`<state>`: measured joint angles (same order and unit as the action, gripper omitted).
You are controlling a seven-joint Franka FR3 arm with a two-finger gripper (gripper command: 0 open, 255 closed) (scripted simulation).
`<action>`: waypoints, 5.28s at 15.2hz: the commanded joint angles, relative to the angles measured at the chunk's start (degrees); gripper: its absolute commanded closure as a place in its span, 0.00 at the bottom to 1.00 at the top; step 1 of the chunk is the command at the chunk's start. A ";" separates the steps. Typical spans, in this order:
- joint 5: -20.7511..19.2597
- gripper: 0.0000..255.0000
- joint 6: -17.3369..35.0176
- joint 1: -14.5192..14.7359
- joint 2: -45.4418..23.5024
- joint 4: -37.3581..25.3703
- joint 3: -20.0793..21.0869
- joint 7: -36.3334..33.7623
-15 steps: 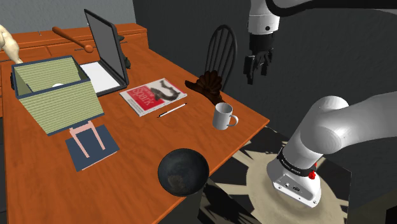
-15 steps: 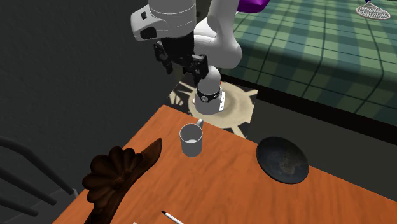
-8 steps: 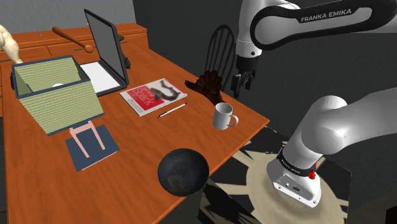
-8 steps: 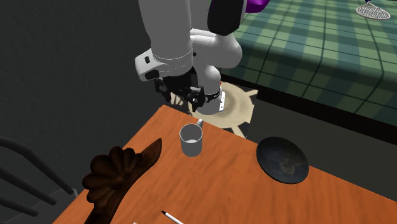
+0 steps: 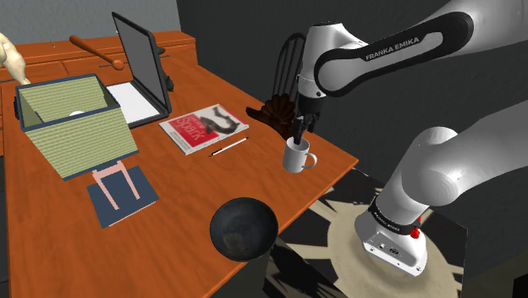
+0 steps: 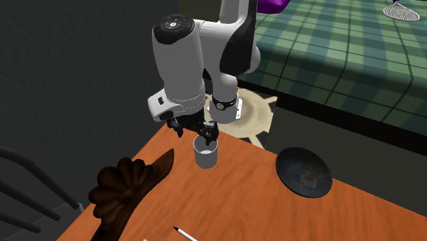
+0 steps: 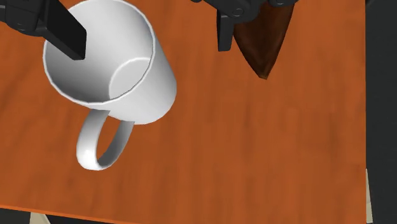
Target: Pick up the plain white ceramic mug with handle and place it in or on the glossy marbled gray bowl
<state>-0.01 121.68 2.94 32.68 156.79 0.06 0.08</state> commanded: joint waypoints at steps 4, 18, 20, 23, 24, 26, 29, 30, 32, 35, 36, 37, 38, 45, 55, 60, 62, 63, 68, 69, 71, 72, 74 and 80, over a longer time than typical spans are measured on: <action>0.03 0.00 5.13 0.04 -2.20 2.76 -0.03 0.10; 0.03 1.00 6.71 0.04 -3.06 3.48 -0.03 0.10; 0.03 1.00 6.71 0.04 -3.07 3.47 -0.03 0.10; 0.03 1.00 6.72 0.04 -3.06 3.49 -0.03 0.10; 0.03 1.00 5.69 0.04 -2.45 3.07 -0.04 0.10; 0.03 1.00 3.69 0.04 -1.34 2.18 -0.04 0.10; 0.03 1.00 0.74 0.04 0.17 0.74 -0.04 0.10; 0.03 1.00 -0.22 0.04 0.63 0.24 -0.03 0.10; 0.03 1.00 -2.11 0.04 1.48 -0.80 -0.03 0.10; 0.03 1.00 -4.88 0.04 2.59 -2.46 -0.03 0.10; 0.03 1.00 -5.78 0.04 2.92 -3.03 -0.03 0.10; 0.03 1.00 -6.68 0.04 3.23 -3.62 -0.03 0.10; 0.03 1.00 -7.57 0.04 3.53 -4.21 -0.04 0.10; 0.03 1.00 -13.56 0.04 5.04 -8.68 -0.04 0.10; 7.76 1.00 -16.54 6.74 7.01 -10.14 10.77 -12.65; 11.59 1.00 -16.88 9.82 5.17 -12.96 16.89 -19.81; 12.86 1.00 -16.87 10.82 3.91 -14.54 19.33 -22.68; 13.43 1.00 -16.84 11.26 3.18 -15.42 20.56 -24.12; 15.43 1.00 -16.49 12.81 -1.41 -20.72 26.76 -31.43; 15.63 1.00 -16.40 12.99 -2.52 -21.96 28.02 -32.92; 15.79 1.00 -16.26 13.18 -4.20 -23.81 29.83 -35.09; 15.88 1.00 -15.47 13.21 -4.32 -23.15 30.01 -35.07; 16.05 1.00 -13.88 13.26 -4.61 -21.85 30.36 -35.03; 16.49 1.00 -8.98 13.34 -5.87 -18.20 31.52 -34.99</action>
<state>16.32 111.92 16.19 26.86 137.91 31.39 -34.88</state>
